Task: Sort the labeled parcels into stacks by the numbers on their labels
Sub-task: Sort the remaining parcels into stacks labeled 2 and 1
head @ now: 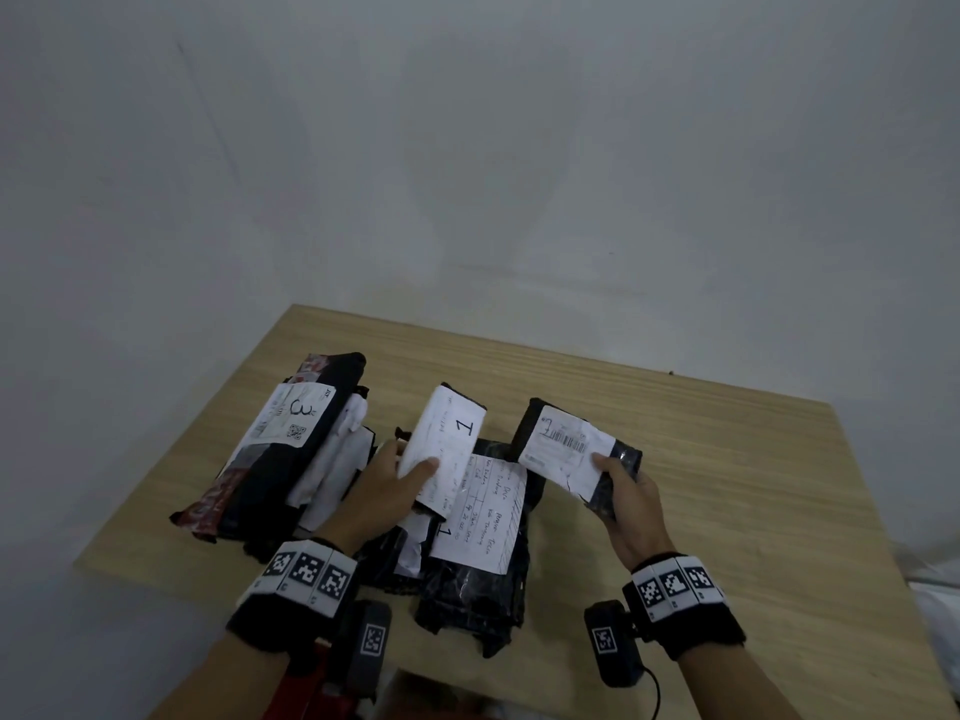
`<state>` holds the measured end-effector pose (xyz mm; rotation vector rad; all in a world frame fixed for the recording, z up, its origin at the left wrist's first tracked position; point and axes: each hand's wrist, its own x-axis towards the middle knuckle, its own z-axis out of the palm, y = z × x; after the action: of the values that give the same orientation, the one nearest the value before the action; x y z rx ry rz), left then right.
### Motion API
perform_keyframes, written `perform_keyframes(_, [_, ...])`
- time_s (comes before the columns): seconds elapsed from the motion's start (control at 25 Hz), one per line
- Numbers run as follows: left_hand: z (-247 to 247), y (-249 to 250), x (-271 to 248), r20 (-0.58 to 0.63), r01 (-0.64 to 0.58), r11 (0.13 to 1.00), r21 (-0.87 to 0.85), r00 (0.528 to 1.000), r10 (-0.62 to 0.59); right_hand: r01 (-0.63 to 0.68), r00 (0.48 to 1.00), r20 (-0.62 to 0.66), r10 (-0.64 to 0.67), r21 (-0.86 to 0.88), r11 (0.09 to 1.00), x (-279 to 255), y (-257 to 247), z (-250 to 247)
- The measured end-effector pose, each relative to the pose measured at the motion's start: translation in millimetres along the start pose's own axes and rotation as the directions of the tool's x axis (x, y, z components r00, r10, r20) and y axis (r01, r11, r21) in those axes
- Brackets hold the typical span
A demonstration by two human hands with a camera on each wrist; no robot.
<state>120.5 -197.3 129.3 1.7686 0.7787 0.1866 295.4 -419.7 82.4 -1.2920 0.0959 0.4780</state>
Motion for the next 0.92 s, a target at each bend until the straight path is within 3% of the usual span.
perform_keyframes(0.2, [15, -6, -7, 0.052, 0.007, 0.996, 0.089, 0.999, -0.012, -0.020, 1.000, -0.011, 0.021, 0.031, 0.999, -5, -1, 4])
perform_keyframes(0.32, [21, -5, -13, 0.277, 0.020, 0.985, 0.174, 0.959, -0.068, 0.007, 1.000, -0.015, -0.006, 0.031, 1.000, -5, -1, -1])
perform_keyframes(0.4, [23, -6, -15, 0.358, -0.007, 0.965, 0.262, 0.929, -0.090, 0.023, 1.000, 0.012, -0.024, 0.058, 0.998, -7, -2, -5])
perform_keyframes(0.6, [17, -8, -14, 0.268, -0.023, 0.945, 0.326, 0.961, -0.069, -0.075, 0.994, 0.089, 0.059, 0.195, 0.978, -8, -10, -3])
perform_keyframes(0.72, [10, -7, -13, 0.252, -0.036, 0.959, 0.280, 0.967, -0.037, -0.124, 0.985, 0.132, 0.114, 0.066, 0.990, -14, -10, 15])
perform_keyframes(0.92, [-2, -9, -8, 0.190, -0.041, 0.978, 0.205, 0.982, 0.001, -0.048, 0.969, 0.213, 0.121, -0.319, 0.946, -19, 9, 59])
